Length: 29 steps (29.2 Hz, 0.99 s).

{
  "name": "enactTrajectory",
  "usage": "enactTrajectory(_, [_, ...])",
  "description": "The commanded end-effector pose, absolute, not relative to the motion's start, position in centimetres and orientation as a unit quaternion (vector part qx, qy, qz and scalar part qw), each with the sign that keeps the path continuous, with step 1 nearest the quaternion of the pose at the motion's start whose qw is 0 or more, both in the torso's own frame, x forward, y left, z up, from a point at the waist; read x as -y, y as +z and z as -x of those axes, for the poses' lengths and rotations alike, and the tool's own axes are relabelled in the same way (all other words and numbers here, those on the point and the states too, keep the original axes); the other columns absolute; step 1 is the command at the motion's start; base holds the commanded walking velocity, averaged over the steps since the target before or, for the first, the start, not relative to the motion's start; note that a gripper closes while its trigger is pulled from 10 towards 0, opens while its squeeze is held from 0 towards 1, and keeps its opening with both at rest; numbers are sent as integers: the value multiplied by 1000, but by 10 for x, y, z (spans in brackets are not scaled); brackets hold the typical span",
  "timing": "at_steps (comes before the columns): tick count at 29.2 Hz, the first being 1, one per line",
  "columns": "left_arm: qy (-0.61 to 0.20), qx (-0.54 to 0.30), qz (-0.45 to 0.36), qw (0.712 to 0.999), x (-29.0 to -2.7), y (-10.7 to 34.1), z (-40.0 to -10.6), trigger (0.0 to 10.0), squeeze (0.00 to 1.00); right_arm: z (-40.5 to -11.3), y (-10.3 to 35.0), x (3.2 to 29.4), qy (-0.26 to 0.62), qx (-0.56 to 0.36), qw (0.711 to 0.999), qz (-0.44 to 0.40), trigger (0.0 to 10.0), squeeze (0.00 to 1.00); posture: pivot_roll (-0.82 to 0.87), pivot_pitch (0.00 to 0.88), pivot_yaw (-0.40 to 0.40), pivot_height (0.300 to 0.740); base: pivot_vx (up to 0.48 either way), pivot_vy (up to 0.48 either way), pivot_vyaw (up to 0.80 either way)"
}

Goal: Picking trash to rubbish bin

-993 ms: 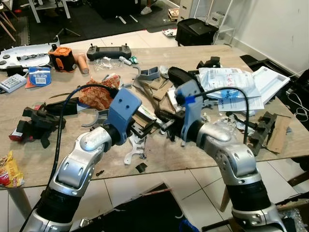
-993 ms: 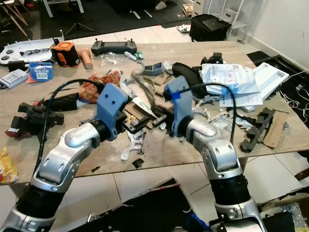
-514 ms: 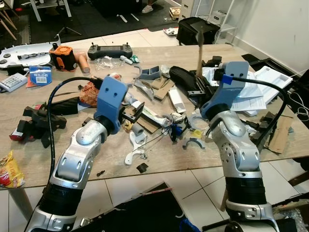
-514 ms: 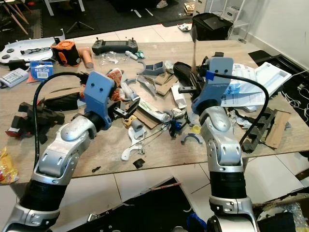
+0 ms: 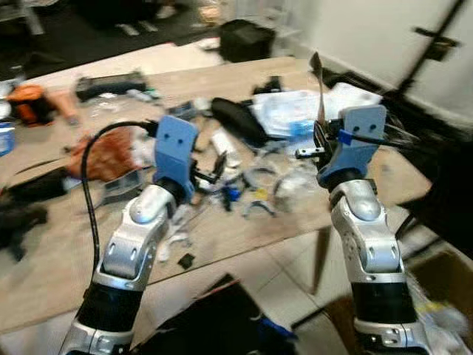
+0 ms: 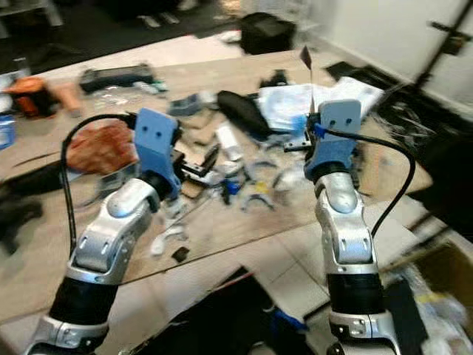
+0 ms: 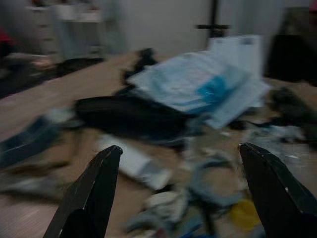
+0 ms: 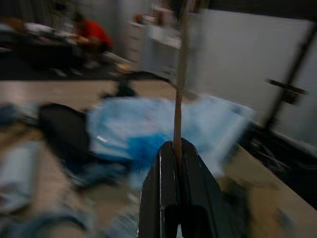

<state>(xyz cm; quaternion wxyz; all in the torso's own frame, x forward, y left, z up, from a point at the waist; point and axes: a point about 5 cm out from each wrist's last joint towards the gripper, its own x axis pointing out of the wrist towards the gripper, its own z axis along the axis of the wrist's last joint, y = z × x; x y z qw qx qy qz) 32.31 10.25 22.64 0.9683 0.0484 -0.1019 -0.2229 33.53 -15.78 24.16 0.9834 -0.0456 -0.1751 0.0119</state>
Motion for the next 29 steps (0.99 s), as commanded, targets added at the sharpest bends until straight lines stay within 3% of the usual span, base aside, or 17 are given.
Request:
enactTrajectory(1, [-225,104,-47,968,-101,224,-321,10000,0,-334,234,158,5,167,985,48,10000,0,2,146,-4,740,0,0,-800])
enactTrajectory(29, [-242,114,-29,963,-95,225,-316,10000,0,-331,222,166,-34,150,987,50,10000,0,-1,107,-2,740,0,0,-800])
